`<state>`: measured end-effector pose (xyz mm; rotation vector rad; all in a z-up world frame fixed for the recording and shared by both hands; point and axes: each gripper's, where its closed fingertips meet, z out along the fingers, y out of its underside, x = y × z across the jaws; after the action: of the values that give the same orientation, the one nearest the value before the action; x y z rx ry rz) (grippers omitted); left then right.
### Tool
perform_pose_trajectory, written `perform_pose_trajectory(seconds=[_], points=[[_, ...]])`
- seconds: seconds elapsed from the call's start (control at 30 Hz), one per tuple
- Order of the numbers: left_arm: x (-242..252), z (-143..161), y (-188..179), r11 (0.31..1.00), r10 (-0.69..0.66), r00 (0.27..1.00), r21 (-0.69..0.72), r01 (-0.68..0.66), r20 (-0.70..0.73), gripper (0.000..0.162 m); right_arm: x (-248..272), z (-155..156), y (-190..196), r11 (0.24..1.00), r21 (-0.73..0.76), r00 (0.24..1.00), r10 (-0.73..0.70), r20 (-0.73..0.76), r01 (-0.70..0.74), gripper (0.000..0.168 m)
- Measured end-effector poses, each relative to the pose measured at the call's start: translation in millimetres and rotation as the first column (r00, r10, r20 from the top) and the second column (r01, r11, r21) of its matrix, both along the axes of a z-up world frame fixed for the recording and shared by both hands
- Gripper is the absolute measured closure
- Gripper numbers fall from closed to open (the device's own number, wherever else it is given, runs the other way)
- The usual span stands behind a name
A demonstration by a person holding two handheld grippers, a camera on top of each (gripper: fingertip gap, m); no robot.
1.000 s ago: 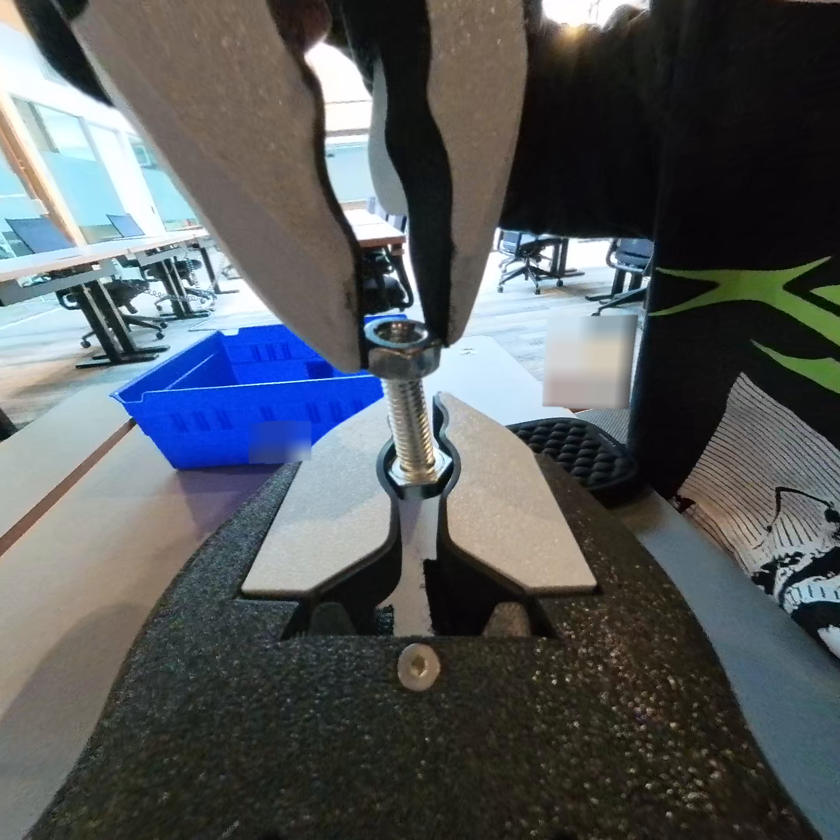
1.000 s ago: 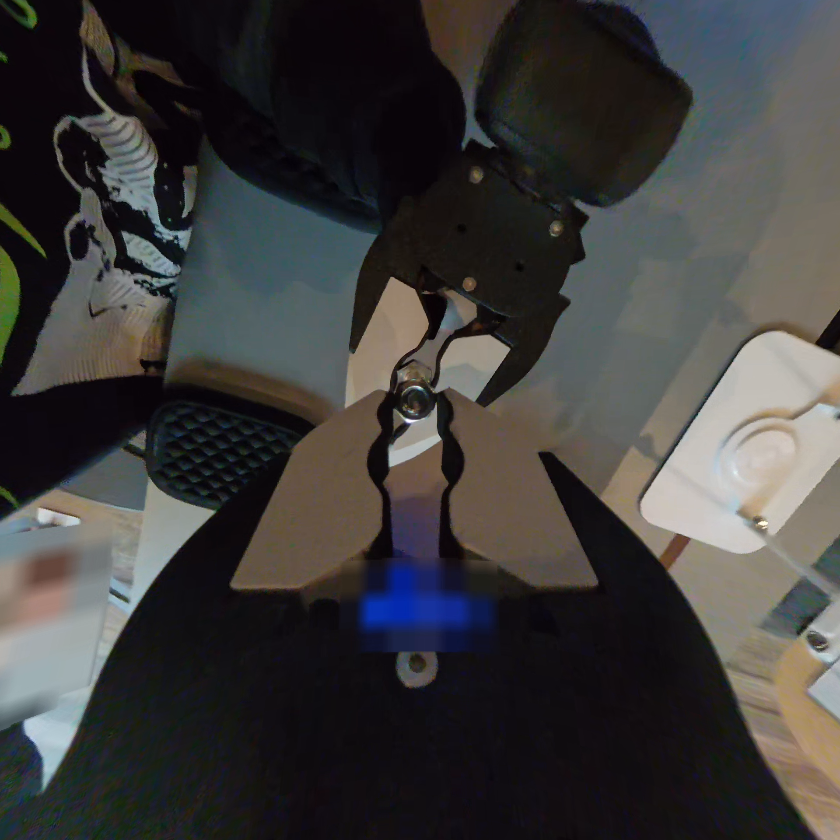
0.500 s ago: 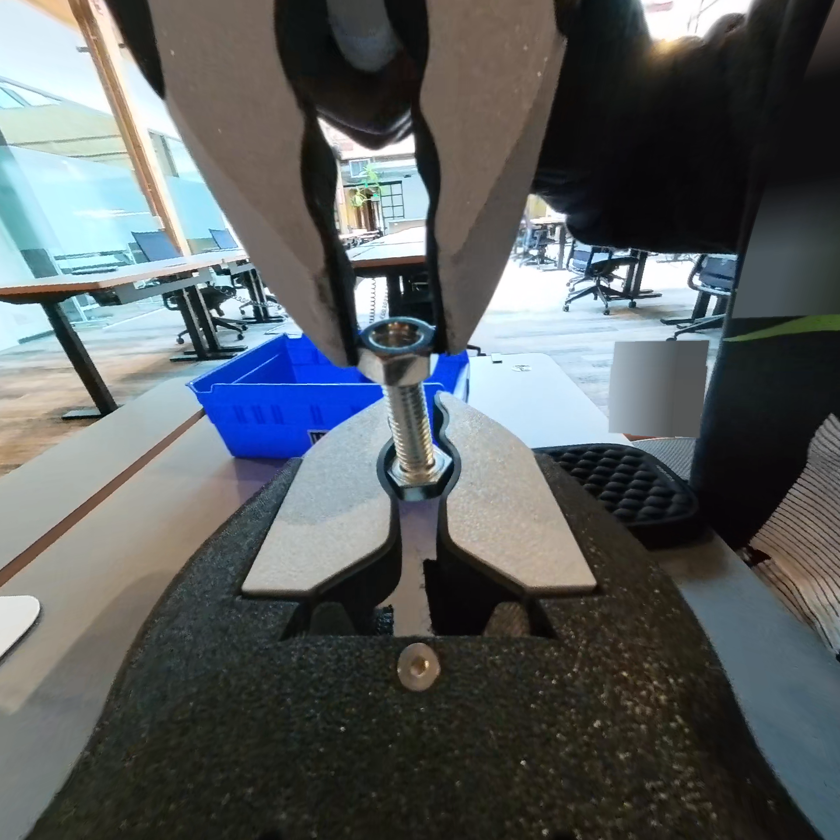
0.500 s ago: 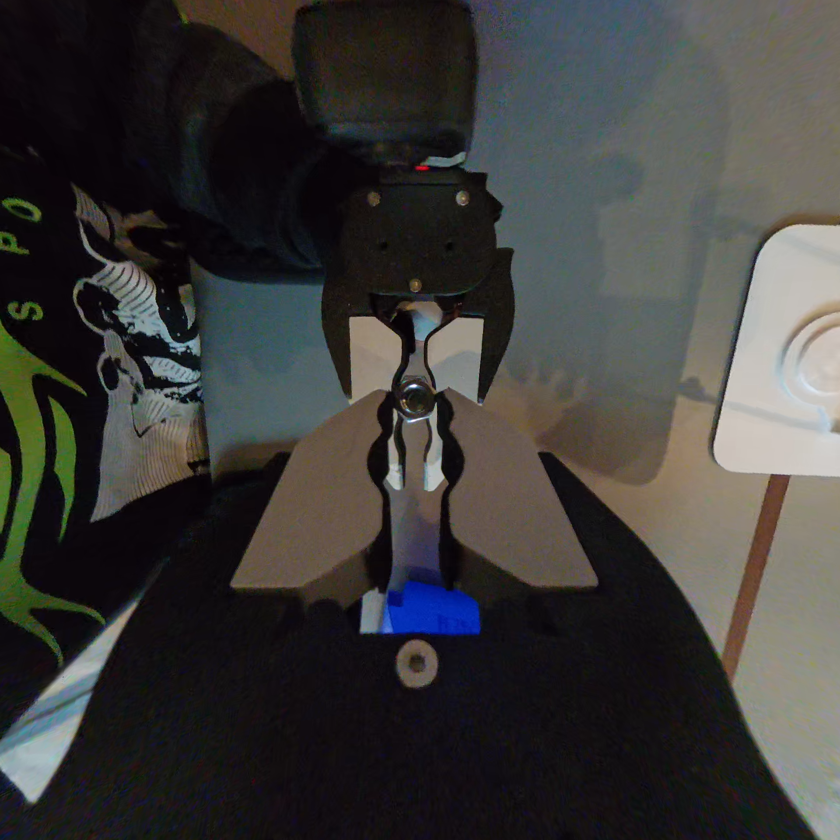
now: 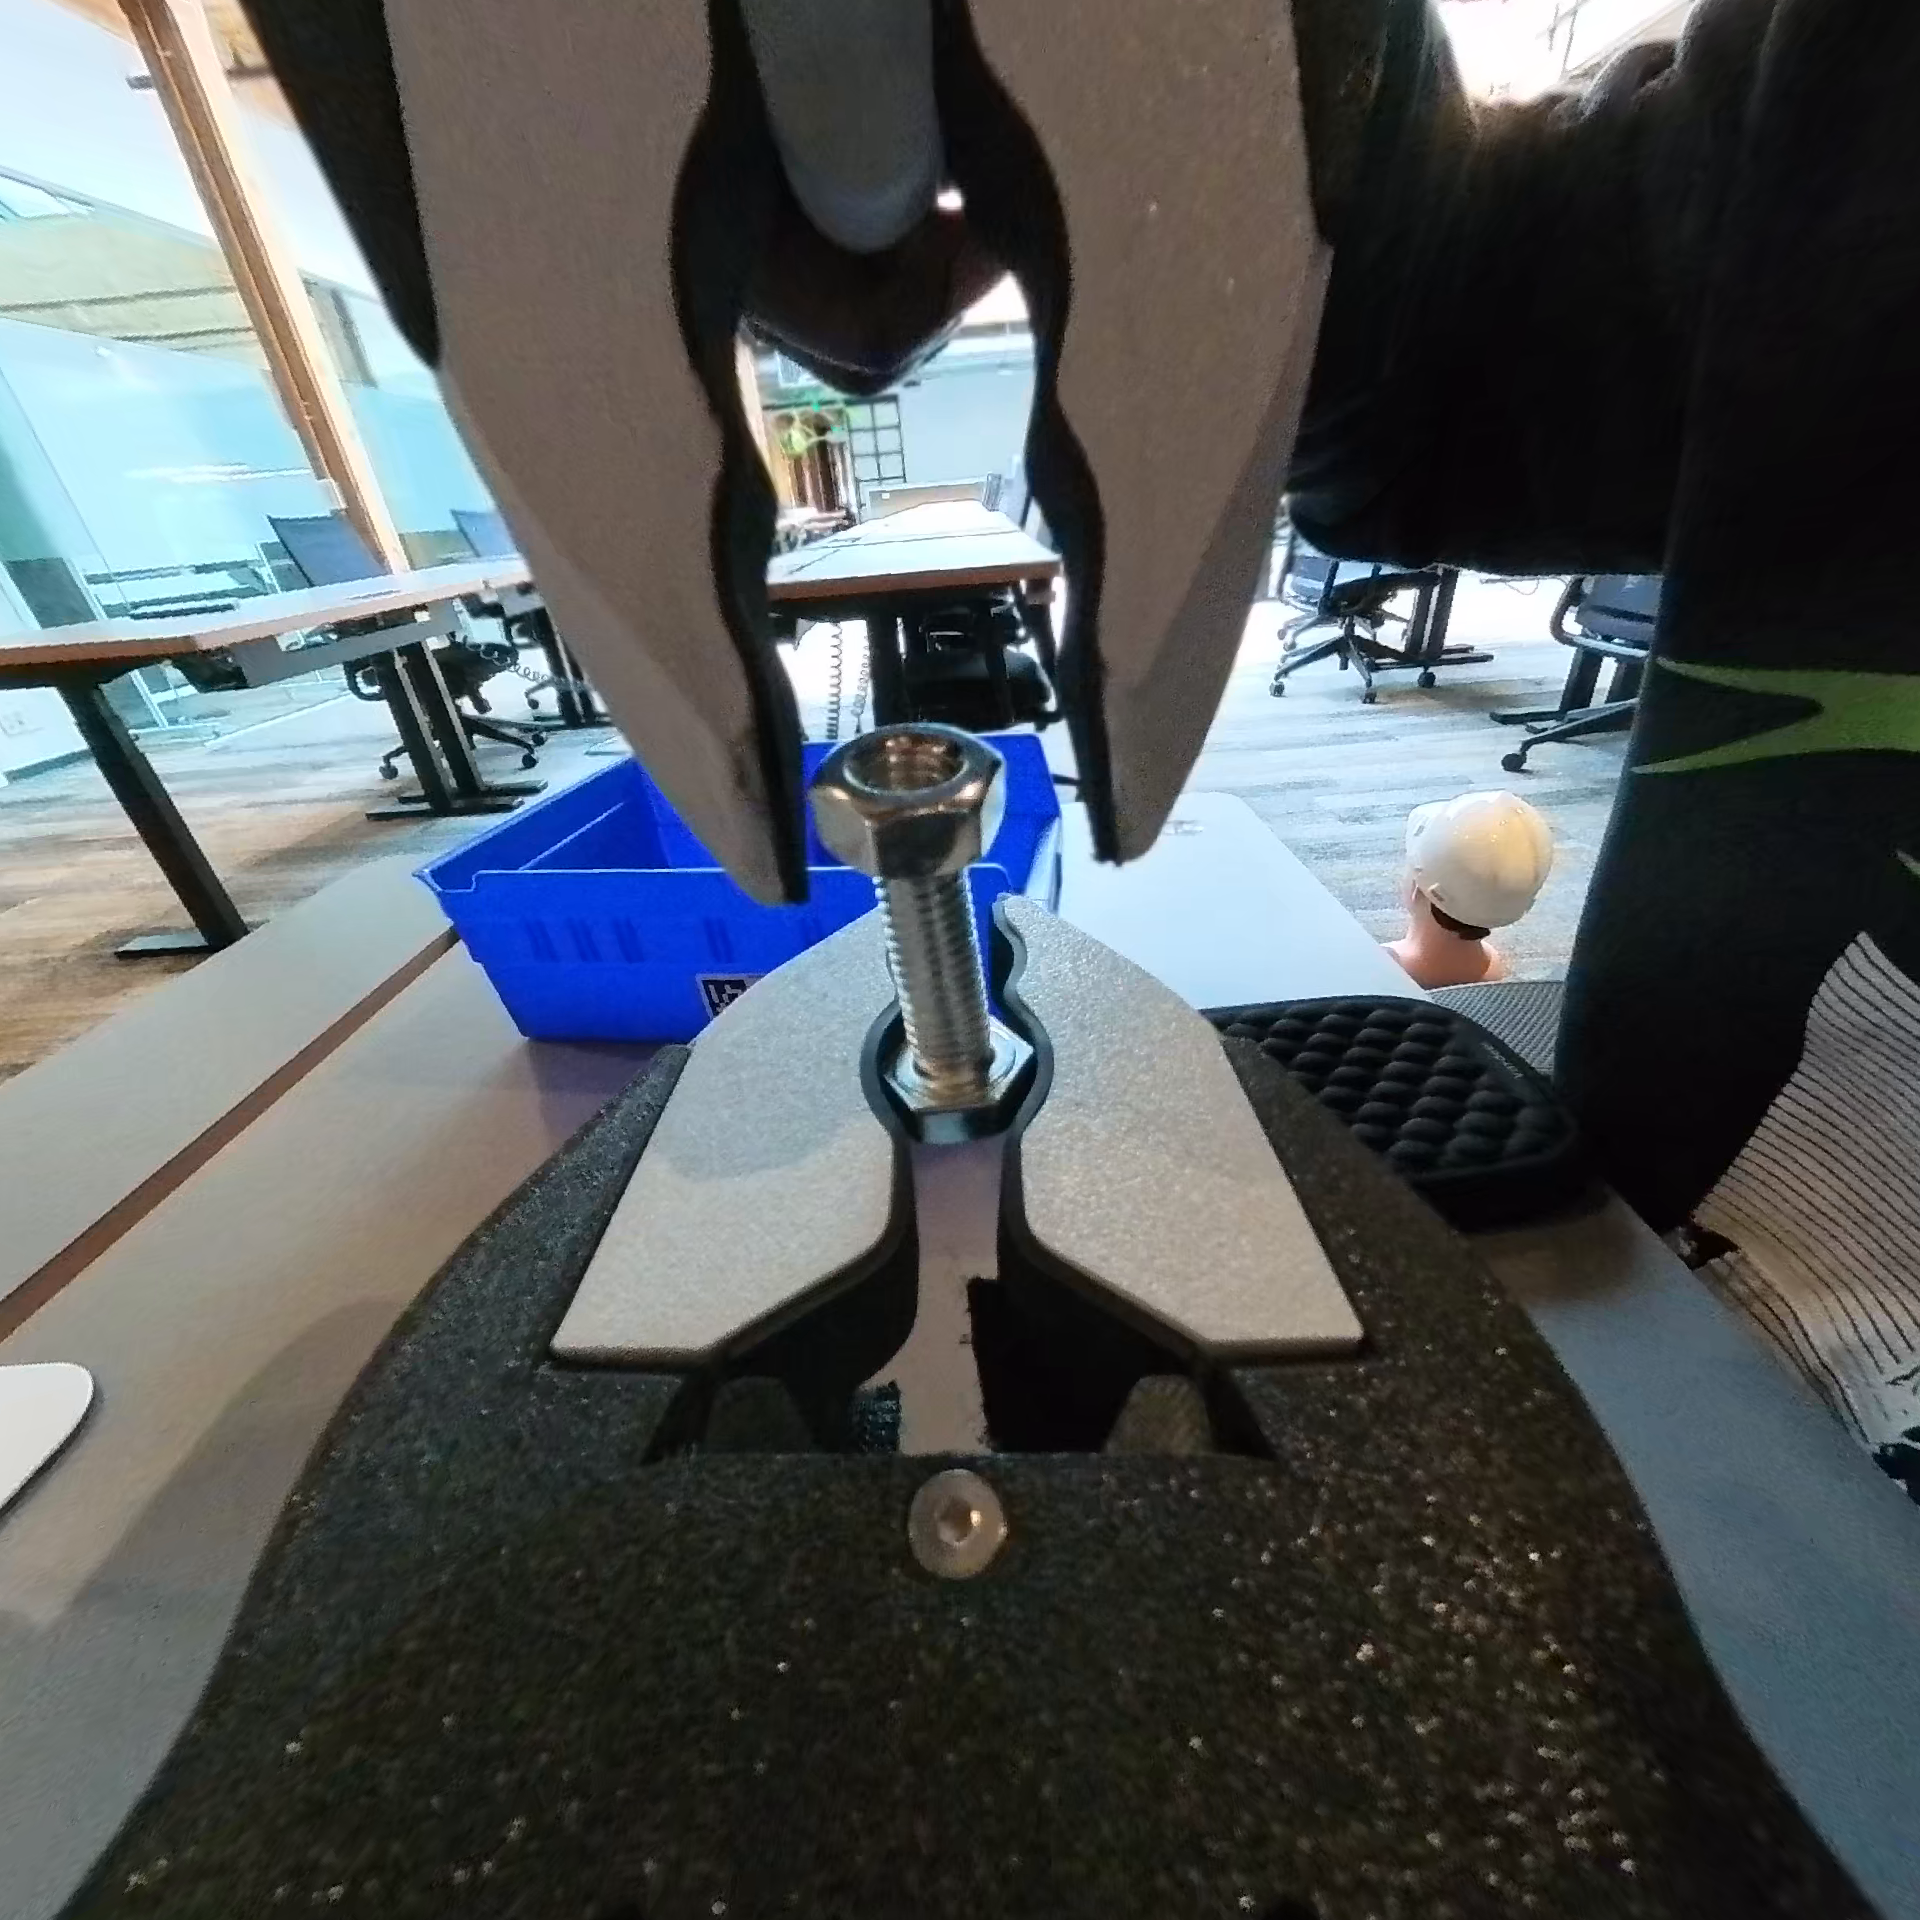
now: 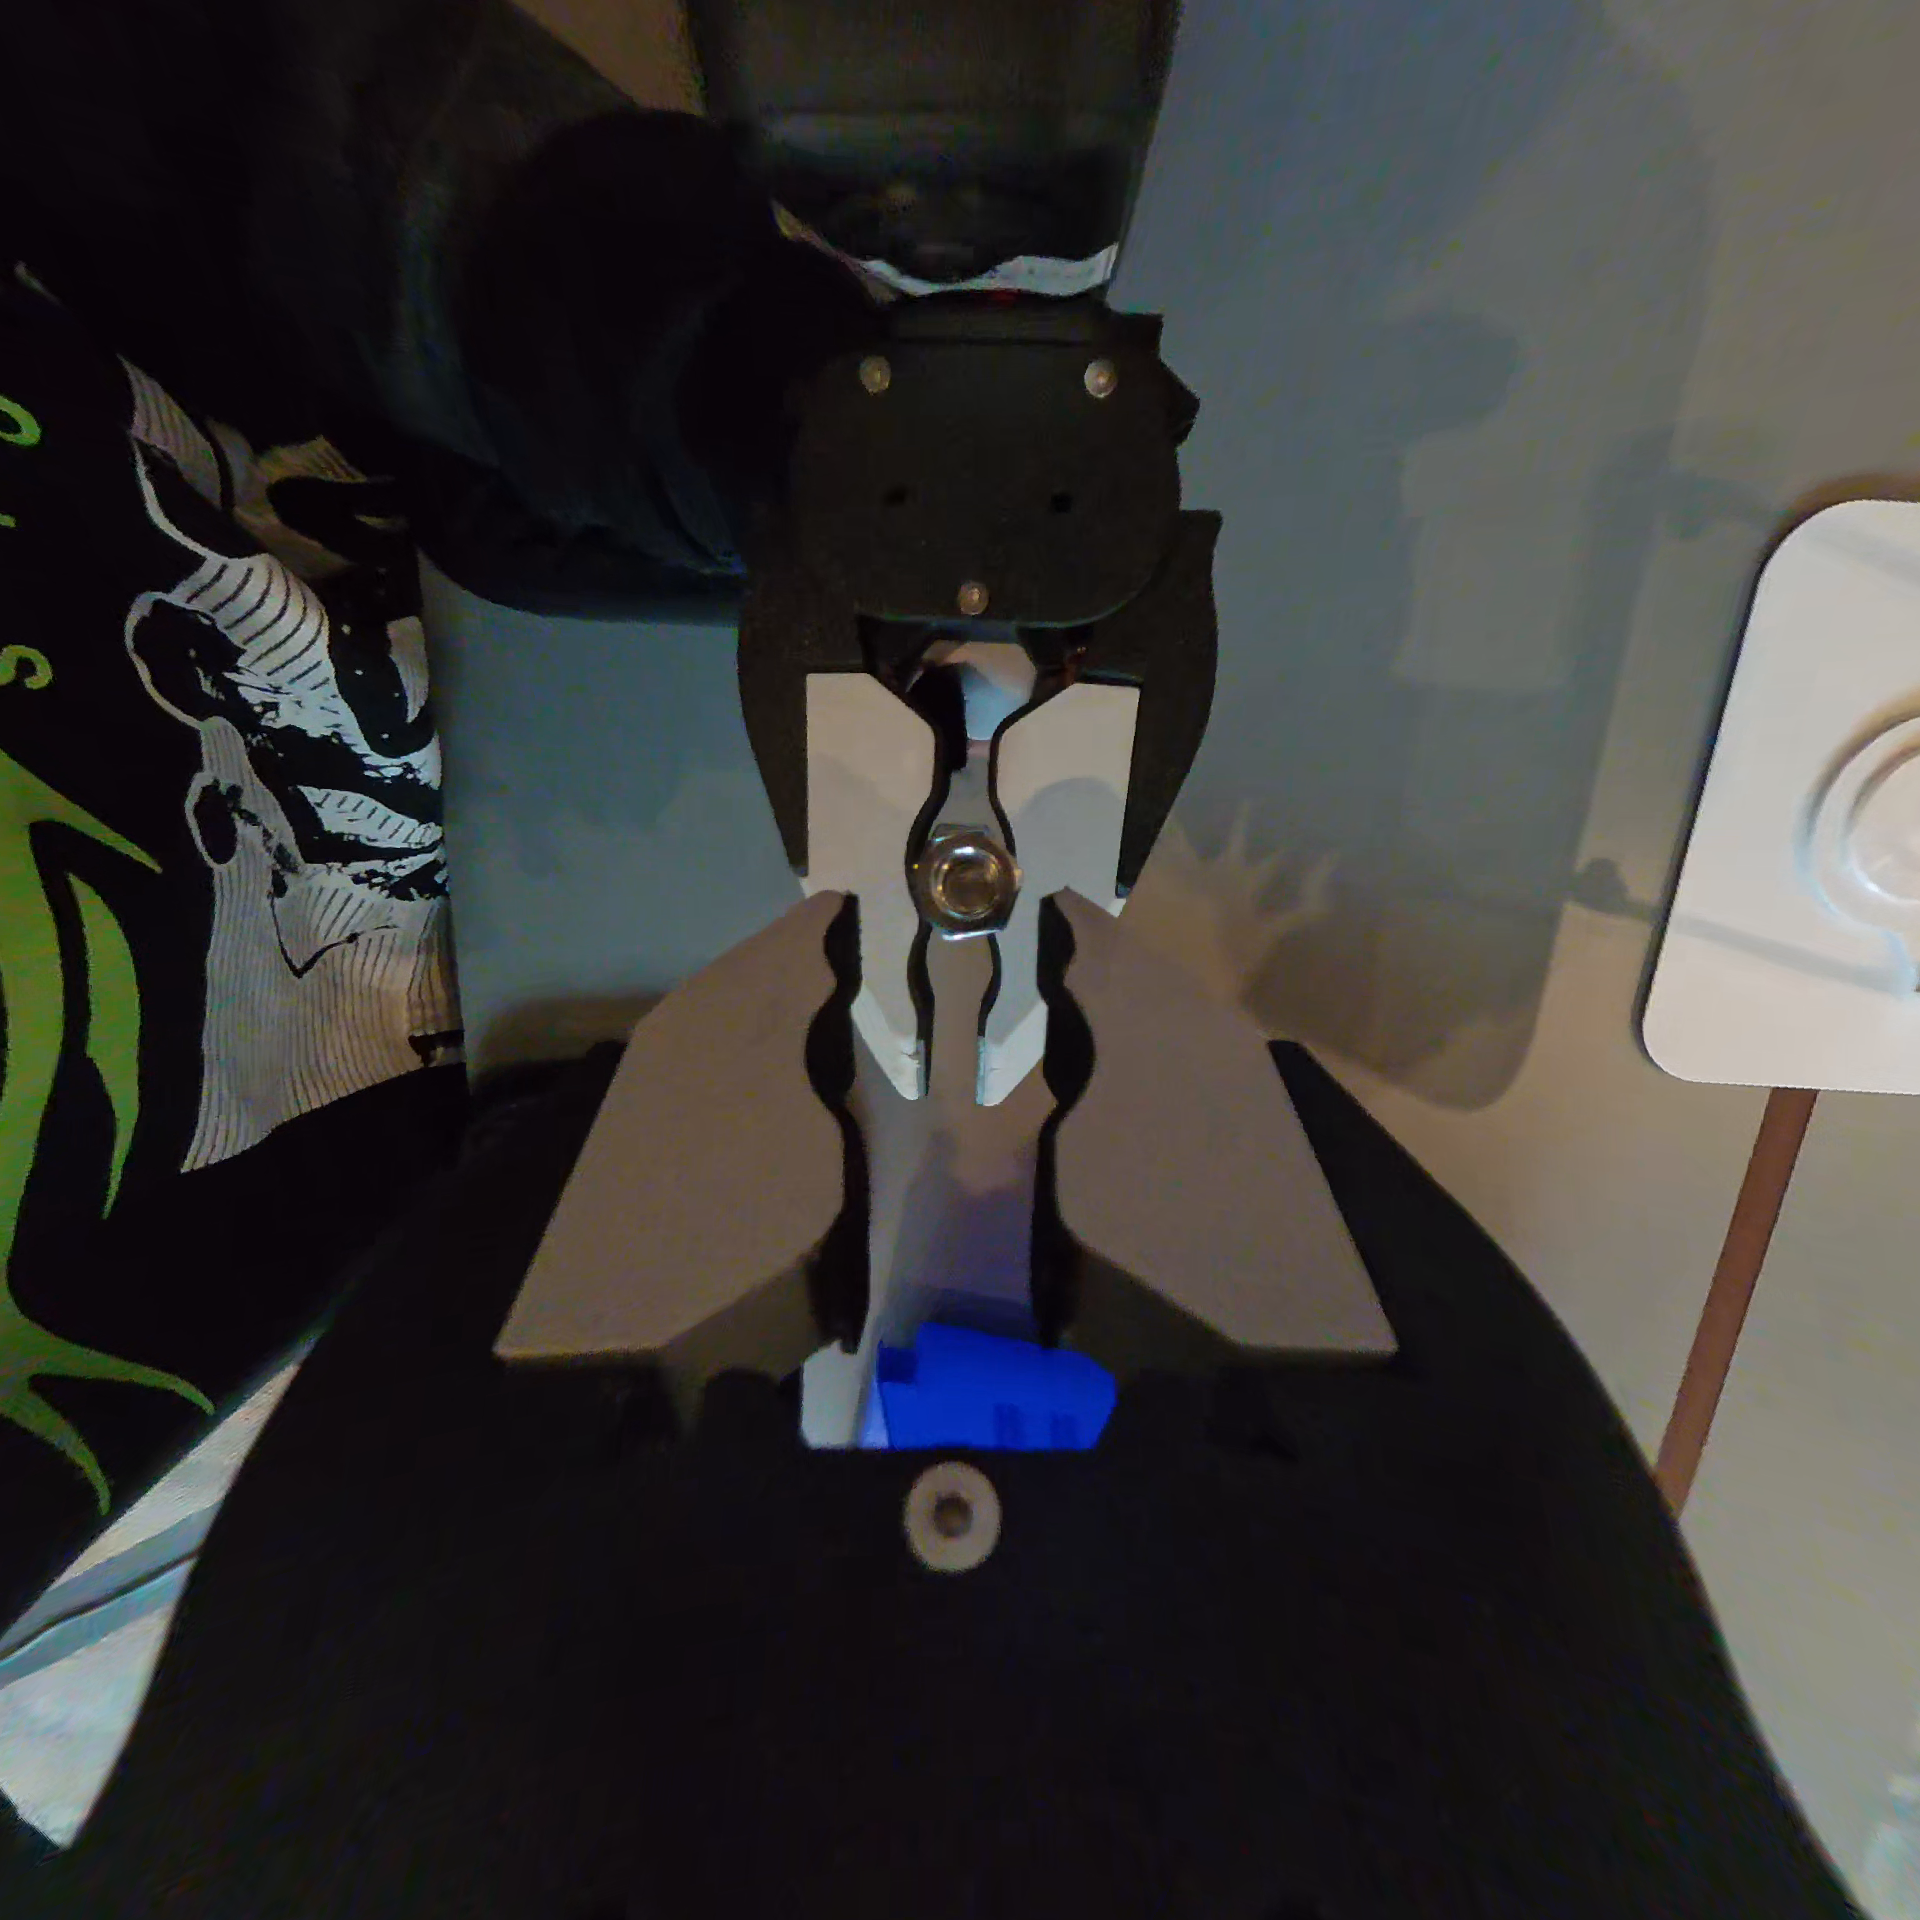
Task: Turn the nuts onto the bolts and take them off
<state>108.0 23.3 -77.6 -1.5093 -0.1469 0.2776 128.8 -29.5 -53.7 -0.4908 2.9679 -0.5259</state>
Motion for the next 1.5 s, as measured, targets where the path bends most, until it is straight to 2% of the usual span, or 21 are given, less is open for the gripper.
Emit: perform_pose_trajectory(seconds=[0.1, 0.17, 0.27, 0.33, 0.5, 0.7, 0.8, 0.93, 1.17, 1.3, 1.37, 1.5], points=[[1.8, -1.0, 0.6, 1.0, -0.018, 1.0, -0.005, 0.018, 0.004, 0.151, -2.9, 7.9, -1.0, 0.999, -0.008, 0.998, 0.052, -0.033, -0.053, 0.129], [5.4, -3.5, 3.1, 0.999, -0.049, 0.999, -0.019, 0.049, 0.003, 0.151, -2.6, 16.1, 0.6, 0.982, 0.0, 0.979, 0.189, -0.08, -0.189, 0.128], [14.0, -8.6, 9.2, 0.992, -0.119, 0.993, -0.046, 0.119, 0.016, 0.15, 0.7, 24.5, 4.5, 0.884, 0.061, 0.865, 0.467, -0.185, -0.464, 0.127], [16.6, -13.0, 12.7, 0.988, -0.138, 0.99, -0.069, 0.139, 0.021, 0.15, 5.9, 22.8, 6.6, 0.8, 0.135, 0.775, 0.6, -0.202, -0.584, 0.128], [20.7, -14.1, 14.4, 0.983, -0.166, 0.986, -0.079, 0.167, 0.021, 0.15, 13.3, 13.3, 7.2, 0.684, 0.238, 0.676, 0.726, -0.125, -0.69, 0.139], [22.1, -12.8, 12.7, 0.981, -0.177, 0.984, -0.071, 0.179, 0.023, 0.151, 9.6, 2.2, 7.6, 0.632, 0.293, 0.629, 0.768, -0.117, -0.717, 0.145], [22.1, -12.8, 12.3, 0.982, -0.175, 0.984, -0.071, 0.176, 0.017, 0.151, 8.7, -1.0, 8.5, 0.635, 0.295, 0.634, 0.765, -0.111, -0.714, 0.149], [20.5, -7.0, 9.1, 0.987, -0.159, 0.987, -0.034, 0.159, 0.002, 0.151, 7.8, 2.6, 5.3, 0.681, 0.235, 0.67, 0.729, -0.135, -0.694, 0.15], [10.6, -4.1, 5.5, 0.997, -0.064, 0.998, -0.034, 0.063, -0.018, 0.151, 2.8, 4.7, 2.1, 0.863, 0.191, 0.863, 0.492, -0.111, -0.468, 0.151], [5.4, -9.2, 5.9, 0.997, -0.039, 0.999, -0.06, 0.04, 0.019, 0.151, -3.4, 1.4, 4.5, 0.927, 0.223, 0.933, 0.335, -0.129, -0.302, 0.151], [3.1, -14.9, 6.8, 0.995, -0.029, 0.999, -0.093, 0.033, 0.04, 0.151, -7.2, -2.5, 9.2, 0.927, 0.27, 0.937, 0.31, -0.161, -0.26, 0.151], [4.2, -23.6, 13.0, 0.988, -0.032, 0.998, -0.15, 0.041, 0.06, 0.151, -7.3, -7.7, 17.0, 0.879, 0.346, 0.889, 0.411, -0.202, -0.328, 0.151]])
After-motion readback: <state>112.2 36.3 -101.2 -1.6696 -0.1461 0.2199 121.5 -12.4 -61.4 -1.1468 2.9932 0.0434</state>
